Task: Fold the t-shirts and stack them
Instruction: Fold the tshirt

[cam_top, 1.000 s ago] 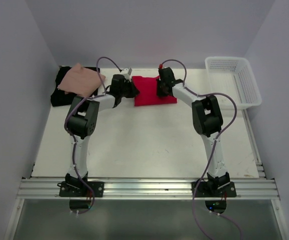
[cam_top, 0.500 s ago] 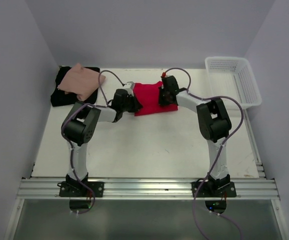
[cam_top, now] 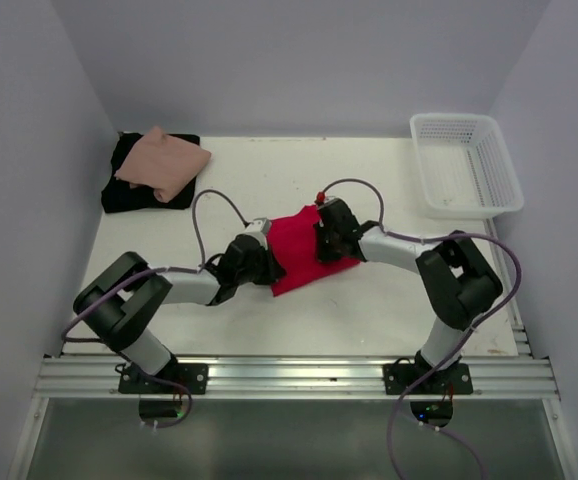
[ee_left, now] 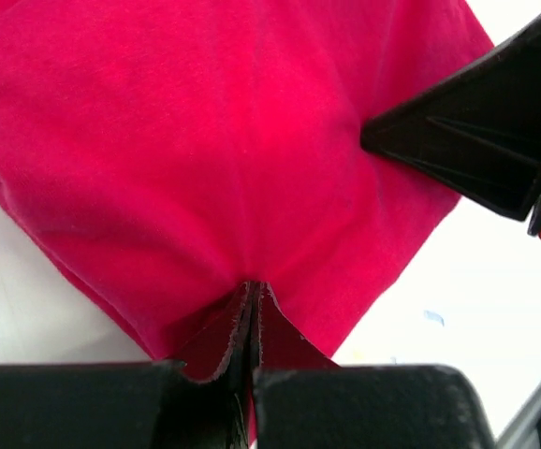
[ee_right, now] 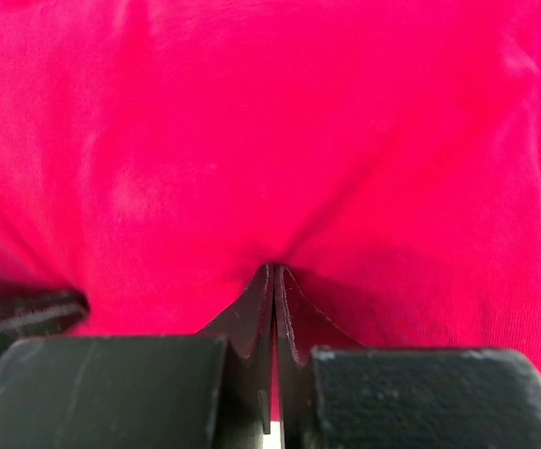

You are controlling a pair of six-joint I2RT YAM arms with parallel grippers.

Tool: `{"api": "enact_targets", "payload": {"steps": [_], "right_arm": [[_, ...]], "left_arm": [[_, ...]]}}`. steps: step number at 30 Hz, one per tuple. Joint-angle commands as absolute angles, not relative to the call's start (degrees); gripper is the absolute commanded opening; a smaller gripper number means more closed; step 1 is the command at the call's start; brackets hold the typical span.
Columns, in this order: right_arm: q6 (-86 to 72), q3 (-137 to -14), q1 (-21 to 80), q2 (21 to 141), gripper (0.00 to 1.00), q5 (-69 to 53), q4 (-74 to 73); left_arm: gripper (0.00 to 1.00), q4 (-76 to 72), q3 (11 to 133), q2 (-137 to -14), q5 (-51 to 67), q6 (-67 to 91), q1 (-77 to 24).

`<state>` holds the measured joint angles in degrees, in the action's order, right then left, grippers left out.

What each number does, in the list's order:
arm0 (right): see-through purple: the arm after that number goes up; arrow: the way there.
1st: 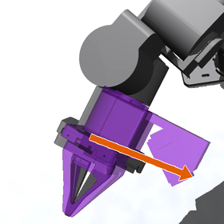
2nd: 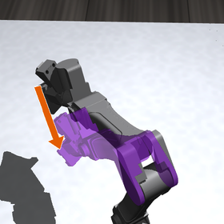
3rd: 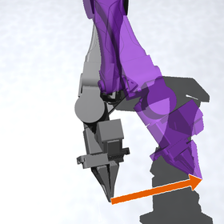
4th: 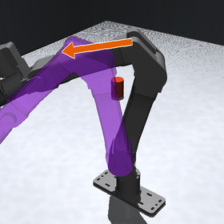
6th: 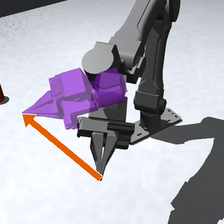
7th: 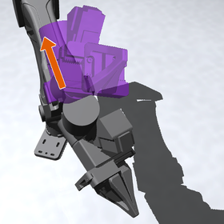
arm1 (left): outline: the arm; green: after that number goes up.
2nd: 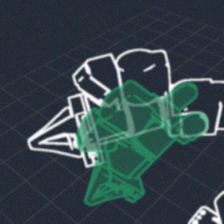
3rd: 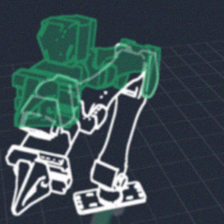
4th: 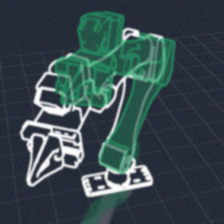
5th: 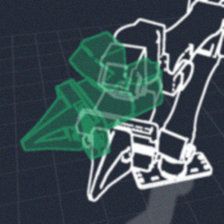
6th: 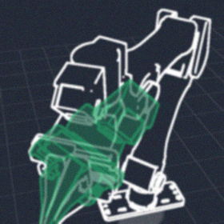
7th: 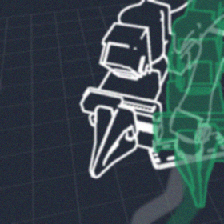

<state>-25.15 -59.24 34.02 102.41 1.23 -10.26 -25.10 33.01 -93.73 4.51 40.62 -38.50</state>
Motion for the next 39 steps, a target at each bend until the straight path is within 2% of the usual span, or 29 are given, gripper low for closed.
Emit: {"api": "enact_targets", "payload": {"steps": [1,8,16,17,18,19,21,29,36,39], "right_arm": [[-27.77,-52.13,38.57,97.94,0.0,4.74,-19.42],[-33.04,-46.06,45.87,87.38,0.0,6.24,-22.58],[-33.93,-46.4,47.64,84.29,0.0,7.82,-23.82],[-33.75,-46.93,47.72,84.37,0.0,7.74,-23.82],[-33.75,-47.11,47.81,84.72,0.0,7.73,-23.47],[-33.66,-47.28,47.9,84.9,0.0,7.65,-23.29],[-33.66,-47.29,47.99,84.9,0.0,7.65,-22.86],[-33.49,-48.34,48.43,80.16,0.0,10.19,-24.6],[-35.76,-52.82,48.52,78.05,0.0,22.83,-35.31],[-37.18,-52.38,48.43,78.75,0.0,24.43,-36.3]], "left_arm": [[0.0,-13.37,27.0,-89.49,0.26,44.99,-41.39],[0.0,2.34,25.05,-75.51,-9.22,50.8,-48.51],[0.0,18.0,34.27,-69.96,-19.59,53.09,-53.17],[0.04,20.11,35.41,-70.13,-20.3,53.0,-54.04],[0.17,20.91,37.25,-70.4,-21.87,53.0,-54.49],[0.25,21.79,37.87,-71.1,-22.41,52.82,-54.84],[0.36,22.06,38.93,-72.07,-23.64,52.82,-55.89],[0.4,23.2,42.45,-72.95,-26.54,51.77,-58.97],[0.42,22.41,43.77,-76.72,-27.42,48.96,-59.24],[0.44,21.8,43.51,-78.92,-28.03,48.08,-59.24]]}}
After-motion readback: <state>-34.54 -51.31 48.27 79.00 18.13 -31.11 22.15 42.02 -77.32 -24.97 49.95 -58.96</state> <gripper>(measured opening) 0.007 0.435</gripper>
